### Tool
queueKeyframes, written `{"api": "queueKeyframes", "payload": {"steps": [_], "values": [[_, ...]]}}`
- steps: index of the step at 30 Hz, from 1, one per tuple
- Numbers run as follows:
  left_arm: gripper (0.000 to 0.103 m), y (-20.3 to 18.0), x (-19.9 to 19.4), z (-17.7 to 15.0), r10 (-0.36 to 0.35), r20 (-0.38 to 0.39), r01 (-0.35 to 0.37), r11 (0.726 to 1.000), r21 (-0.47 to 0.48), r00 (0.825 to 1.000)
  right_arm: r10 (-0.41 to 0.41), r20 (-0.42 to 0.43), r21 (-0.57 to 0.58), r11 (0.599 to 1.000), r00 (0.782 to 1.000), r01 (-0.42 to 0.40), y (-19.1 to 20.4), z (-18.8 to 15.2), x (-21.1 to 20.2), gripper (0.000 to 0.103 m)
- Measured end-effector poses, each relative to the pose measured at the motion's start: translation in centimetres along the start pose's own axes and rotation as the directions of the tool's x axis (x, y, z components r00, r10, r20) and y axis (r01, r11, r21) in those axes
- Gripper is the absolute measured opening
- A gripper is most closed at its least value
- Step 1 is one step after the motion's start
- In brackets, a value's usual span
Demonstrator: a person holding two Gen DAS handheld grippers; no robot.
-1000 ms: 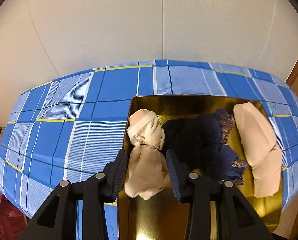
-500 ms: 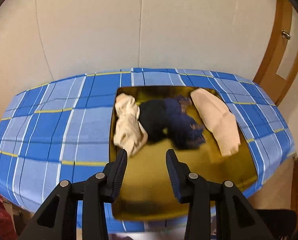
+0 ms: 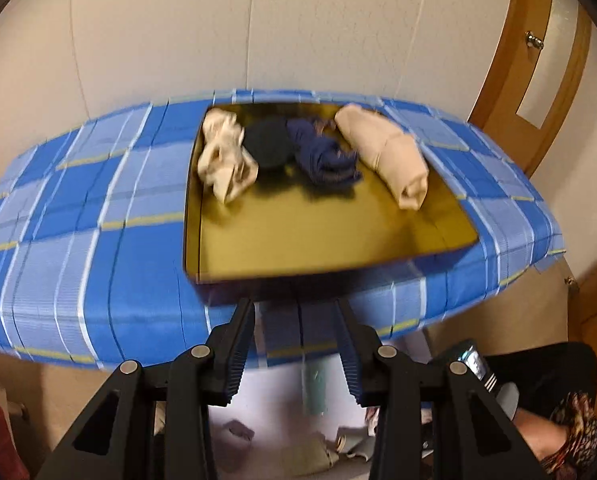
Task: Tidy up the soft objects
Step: 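Move the left gripper back down into the cubby, then reach the right gripper to the grey-green garment while the left lowers toward the pale green knit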
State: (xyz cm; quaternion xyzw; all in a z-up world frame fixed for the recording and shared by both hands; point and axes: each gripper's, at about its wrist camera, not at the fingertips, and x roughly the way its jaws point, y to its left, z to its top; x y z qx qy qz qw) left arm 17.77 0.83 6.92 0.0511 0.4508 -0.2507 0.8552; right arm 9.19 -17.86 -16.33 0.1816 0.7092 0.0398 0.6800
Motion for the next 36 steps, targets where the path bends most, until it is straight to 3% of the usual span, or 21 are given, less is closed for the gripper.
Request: {"api": "queueKeyframes", "payload": {"steps": [5,10,15,17,21,22,27,36], "values": [[0.040,1.0,2.4,-3.5,-0.016,-0.074,0.010,0.997,-0.071,0.997,-0.014,-0.003,0.000,1.000,1.000,0.014,-0.1,-0.1,0.1,0.084],[0.042,1.5,6.4,-7.8,-0.033,-0.220,0.008,0.994,-0.111,0.975,-0.029,-0.012,0.002,1.000,1.000,0.029,-0.3,-0.2,0.4,0.084],[0.042,2.0,10.7,-12.0,-0.047,-0.361,-0.006,0.989,-0.146,0.931,-0.052,-0.032,0.001,0.999,0.998,0.052,-0.6,-0.4,1.2,0.084],[0.042,2.4,12.5,-13.6,-0.050,-0.426,-0.028,0.984,-0.174,0.903,-0.064,-0.046,0.005,0.998,0.997,0.064,-0.8,-0.5,1.7,0.084],[0.042,3.3,14.2,-15.6,-0.054,-0.489,-0.065,0.972,-0.224,0.870,-0.092,-0.073,0.003,0.996,0.993,0.092,-1.1,-0.6,2.7,0.084],[0.042,3.4,14.8,-16.2,-0.066,-0.514,-0.069,0.969,-0.239,0.855,-0.098,-0.080,0.002,0.995,0.992,0.099,-1.2,-0.6,2.9,0.084],[0.042,3.5,15.7,-17.3,-0.039,-0.569,-0.102,0.971,-0.214,0.821,-0.112,-0.143,-0.004,0.994,0.983,0.113,-1.6,-0.9,4.3,0.087],[0.042,3.1,16.3,-17.8,-0.045,-0.596,-0.099,0.973,-0.207,0.802,-0.243,-0.237,-0.097,0.969,0.941,0.226,-1.7,-1.7,7.8,0.092]]}}
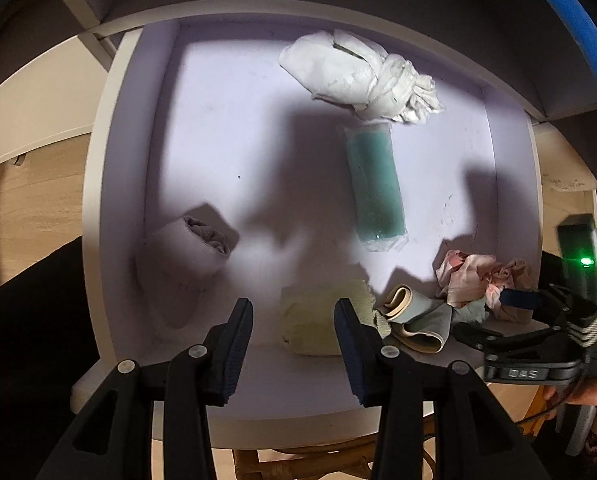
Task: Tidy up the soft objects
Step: 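Reach the right gripper to the grey-green garment while the left lowers toward the pale green knit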
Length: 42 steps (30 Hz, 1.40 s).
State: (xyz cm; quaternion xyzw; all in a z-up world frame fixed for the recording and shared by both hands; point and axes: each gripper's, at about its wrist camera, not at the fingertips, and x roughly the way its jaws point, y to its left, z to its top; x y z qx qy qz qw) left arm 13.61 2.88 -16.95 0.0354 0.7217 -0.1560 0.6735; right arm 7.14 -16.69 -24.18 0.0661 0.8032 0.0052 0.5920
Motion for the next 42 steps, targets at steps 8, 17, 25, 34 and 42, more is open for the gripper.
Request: {"api": "queueKeyframes", "payload": {"steps": [8,17,25,34,42], "values": [[0.043,-0.6,0.5,-0.2,0.004,-0.021,-0.004,1.000,0.027,1.000,-0.026,0.073,0.011,1.000,0.997,0.026,0.2,2.4,1.5,0.092],[0.043,-1.0,1.8,-0.3,0.015,-0.051,-0.014,1.000,0.024,0.999,0.021,0.266,0.075,0.996,0.964,-0.042,-2.1,3.6,-4.2,0.089],[0.043,-1.1,3.7,-1.0,0.030,-0.108,-0.027,0.999,0.031,0.994,0.110,0.178,-0.032,0.994,0.978,-0.106,-2.1,0.9,-2.3,0.068],[0.043,0.8,4.1,-1.3,0.003,-0.119,-0.009,0.998,-0.054,0.993,-0.062,0.141,-0.324,0.940,0.988,0.105,3.0,1.0,0.4,0.045],[0.043,0.2,4.2,-0.9,0.009,-0.124,-0.014,0.999,-0.036,0.992,-0.095,0.122,-0.373,0.918,0.988,0.134,3.6,1.1,2.8,0.048]]}}
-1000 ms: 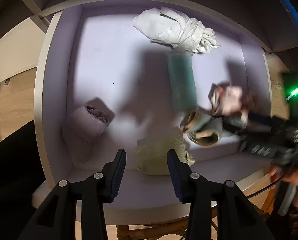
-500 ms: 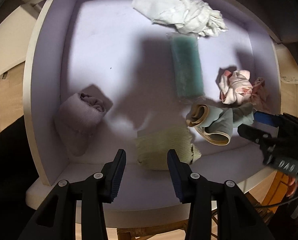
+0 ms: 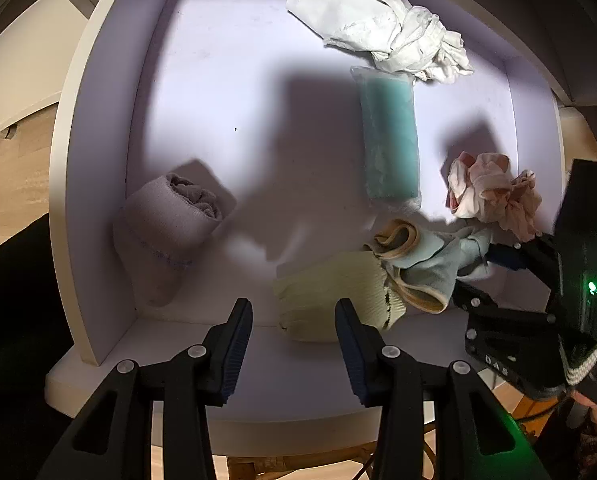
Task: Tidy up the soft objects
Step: 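Reach the right gripper to the grey-green garment while the left lowers toward the pale green knit, then grasp the grey-green tied garment with the right gripper while the left grasps the pale green knit bundle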
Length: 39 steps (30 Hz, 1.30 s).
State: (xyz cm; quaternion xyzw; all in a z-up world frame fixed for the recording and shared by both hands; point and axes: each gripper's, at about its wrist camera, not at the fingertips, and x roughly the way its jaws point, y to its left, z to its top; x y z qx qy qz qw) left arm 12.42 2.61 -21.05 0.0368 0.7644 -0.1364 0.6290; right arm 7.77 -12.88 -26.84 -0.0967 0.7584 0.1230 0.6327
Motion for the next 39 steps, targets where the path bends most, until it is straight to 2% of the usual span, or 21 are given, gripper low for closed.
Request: {"api": "queueKeyframes", "payload": {"steps": [2,5,7,8,10,11,14,15,17,19,20,21,22,24,29,32,33,35,38,39], "values": [[0.043,0.1,0.1,-0.1,0.004,-0.002,-0.004,1.000,-0.001,1.000,0.008,0.013,0.028,1.000,1.000,-0.008,-0.3,0.3,0.3,0.044],[0.043,-0.2,0.0,0.0,0.009,-0.007,-0.009,1.000,-0.005,1.000,0.080,0.060,0.167,0.982,0.995,-0.089,-3.5,0.0,-0.4,0.040],[0.043,-0.6,0.3,0.2,0.009,-0.006,-0.009,1.000,-0.001,1.000,0.115,0.093,0.276,0.951,0.989,-0.136,-5.5,-0.4,-0.7,0.039],[0.043,-0.6,0.5,0.2,0.008,-0.006,-0.008,1.000,0.004,1.000,0.143,0.113,0.355,0.919,0.983,-0.175,-7.0,-0.9,-0.7,0.039],[0.043,-0.9,0.7,0.2,0.000,-0.015,0.000,1.000,0.014,1.000,0.176,0.136,0.427,0.878,0.975,-0.218,-8.4,-1.5,-0.6,0.040],[0.043,-1.1,1.0,0.2,-0.006,-0.022,0.006,1.000,0.018,1.000,0.184,0.140,0.434,0.872,0.973,-0.227,-8.6,-1.6,-0.6,0.040],[0.043,-1.7,2.0,0.4,-0.041,-0.055,0.042,0.999,0.027,0.998,0.150,0.118,0.384,0.905,0.982,-0.185,-8.1,-1.6,-0.5,0.041],[0.043,-1.9,2.3,0.5,-0.047,-0.067,0.049,0.998,0.030,0.997,0.139,0.111,0.370,0.913,0.984,-0.171,-6.4,-0.6,-0.6,0.041],[0.045,-2.5,3.2,0.5,-0.048,-0.101,0.054,0.997,0.051,0.994,0.128,0.109,0.359,0.920,0.986,-0.159,-6.1,-0.5,-0.7,0.041],[0.055,-3.2,3.7,0.6,-0.044,-0.114,0.054,0.995,0.079,0.993,0.122,0.113,0.357,0.921,0.986,-0.155,-5.6,-0.3,-0.7,0.042],[0.064,-3.4,4.0,0.6,-0.045,-0.115,0.055,0.995,0.085,0.992,0.122,0.115,0.358,0.920,0.986,-0.156,-5.5,-0.1,-1.0,0.044],[0.068,-3.5,4.2,0.7,-0.047,-0.118,0.057,0.995,0.087,0.992,0.125,0.119,0.363,0.918,0.985,-0.161,-4.5,-0.4,-1.3,0.048],[0.068,-3.6,4.7,1.0,-0.055,-0.128,0.065,0.995,0.080,0.990,0.128,0.121,0.363,0.917,0.984,-0.164,-4.5,-0.2,-1.2,0.052],[0.069,-3.4,5.3,1.3,-0.061,-0.133,0.070,0.996,0.061,0.989,0.128,0.121,0.357,0.920,0.984,-0.164,-5.6,0.6,-1.5,0.053],[0.065,-2.1,4.6,2.3,-0.100,-0.069,0.101,0.995,0.012,0.993,0.113,0.124,0.339,0.929,0.986,-0.150,-4.7,1.4,-2.1,0.053],[0.062,-1.4,3.4,3.0,-0.051,0.002,0.051,0.999,-0.005,0.999,0.099,0.138,0.326,0.935,0.985,-0.140,-4.4,1.2,-3.5,0.055],[0.062,-1.0,2.7,3.3,-0.011,0.040,0.012,1.000,-0.018,0.999,0.077,0.148,0.303,0.946,0.986,-0.119,-3.9,1.4,-4.0,0.058],[0.062,-0.4,2.0,4.1,0.007,0.066,-0.004,0.999,-0.042,0.998,0.033,0.169,0.246,0.966,0.985,-0.074,-2.9,1.8,-4.8,0.062],[0.062,0.4,2.4,4.3,-0.090,0.055,0.096,0.989,-0.111,0.994,-0.008,0.166,0.158,0.987,0.986,-0.019,-1.2,2.3,-5.0,0.063],[0.062,0.5,2.6,4.3,-0.096,0.047,0.101,0.988,-0.116,0.994,-0.017,0.154,0.129,0.992,0.988,-0.003,-0.6,2.4,-4.8,0.063]]}}
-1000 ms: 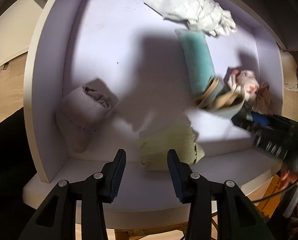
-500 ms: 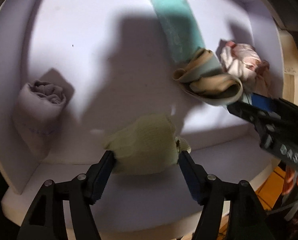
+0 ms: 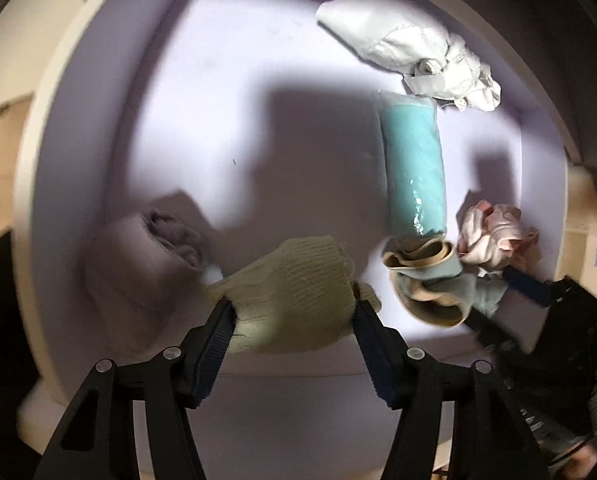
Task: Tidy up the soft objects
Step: 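Grasp the grey-green tied garment with the right gripper while the left grasps the pale green knit bundle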
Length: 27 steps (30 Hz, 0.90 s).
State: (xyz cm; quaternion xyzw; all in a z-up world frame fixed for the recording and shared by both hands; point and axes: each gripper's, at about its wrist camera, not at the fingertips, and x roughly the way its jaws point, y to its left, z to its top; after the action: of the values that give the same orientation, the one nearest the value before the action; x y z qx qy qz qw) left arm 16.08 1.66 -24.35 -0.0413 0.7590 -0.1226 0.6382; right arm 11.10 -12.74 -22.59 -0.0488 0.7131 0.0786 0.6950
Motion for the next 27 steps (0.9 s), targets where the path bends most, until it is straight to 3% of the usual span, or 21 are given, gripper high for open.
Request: {"api": "queueKeyframes", "payload": {"steps": [7,10,15,20,27], "values": [[0.067,-1.0,1.5,-0.1,0.027,-0.043,-0.026,0.999,0.029,0.999,-0.073,-0.077,-0.129,0.990,0.994,0.062,2.7,-0.5,2.8,0.059],[0.068,-1.1,2.1,-0.3,0.023,-0.057,-0.021,0.999,0.032,0.998,-0.074,-0.106,-0.114,0.992,0.992,0.062,2.9,-0.6,3.8,0.047],[0.070,-1.4,2.6,-0.2,0.020,-0.065,-0.019,1.000,0.024,0.998,0.008,-0.099,0.013,1.000,0.995,-0.007,1.6,-0.3,3.4,0.041],[0.070,-0.8,2.6,-0.1,0.009,-0.070,-0.009,1.000,0.008,0.998,0.154,-0.054,0.182,0.973,0.987,-0.142,0.1,-0.7,1.8,0.039],[0.069,0.1,3.6,-0.6,0.000,-0.062,0.000,1.000,0.007,0.998,0.193,0.008,0.209,0.959,0.981,-0.190,1.0,-1.4,-2.1,0.035]]}}
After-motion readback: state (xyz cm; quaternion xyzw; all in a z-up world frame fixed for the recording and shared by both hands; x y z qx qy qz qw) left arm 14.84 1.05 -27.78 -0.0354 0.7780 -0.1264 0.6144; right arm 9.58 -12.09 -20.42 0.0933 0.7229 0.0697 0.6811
